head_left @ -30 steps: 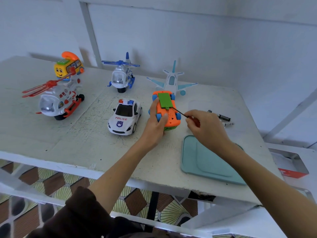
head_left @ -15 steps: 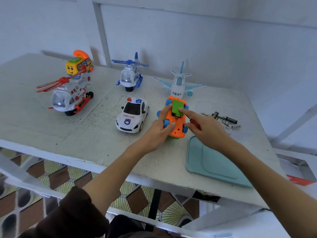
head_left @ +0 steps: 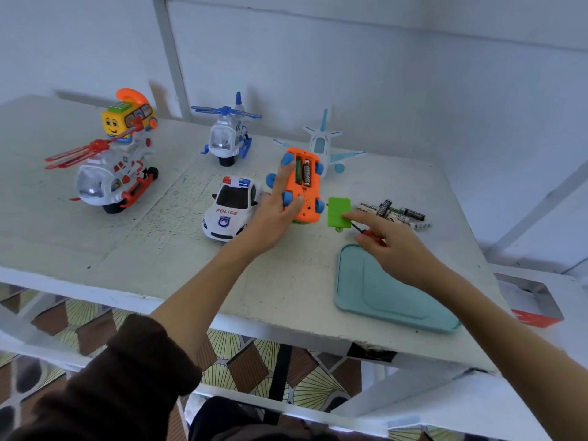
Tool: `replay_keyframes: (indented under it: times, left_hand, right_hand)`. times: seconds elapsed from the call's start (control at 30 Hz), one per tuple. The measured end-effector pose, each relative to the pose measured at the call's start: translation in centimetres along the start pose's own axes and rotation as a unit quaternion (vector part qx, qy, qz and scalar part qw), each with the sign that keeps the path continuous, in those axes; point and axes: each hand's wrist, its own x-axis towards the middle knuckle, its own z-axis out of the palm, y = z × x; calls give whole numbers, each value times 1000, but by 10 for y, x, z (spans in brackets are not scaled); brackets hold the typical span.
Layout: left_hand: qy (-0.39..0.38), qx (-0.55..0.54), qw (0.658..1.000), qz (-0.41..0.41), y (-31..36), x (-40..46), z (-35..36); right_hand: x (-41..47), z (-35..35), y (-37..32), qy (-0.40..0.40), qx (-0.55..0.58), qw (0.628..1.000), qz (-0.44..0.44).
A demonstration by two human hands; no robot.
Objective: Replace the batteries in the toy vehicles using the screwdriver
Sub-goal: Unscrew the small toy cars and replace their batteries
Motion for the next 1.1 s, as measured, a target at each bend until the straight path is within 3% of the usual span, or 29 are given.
replay_keyframes:
  times: [0.2,0.37,0.83,1.0,1.1]
  left_hand:
    - [38,10,999,3,-4,10,1]
    - [26,26,999,3,-6,12,4]
    - [23,2,1000,15,-8,14,-3]
    - [-12,27,999,27,-7,19,-1]
    - [-13,49,998,35,-6,22,3]
  right_hand:
    - [-12,6,-3,-107,8,993,55]
    - [-1,22,-20,-183,101,971,114]
    - [9,8,-17,-348,108,921,139]
    - [1,-20,-5,-382,96,905,161]
    - [-3,-39,0,-347,81,919,168]
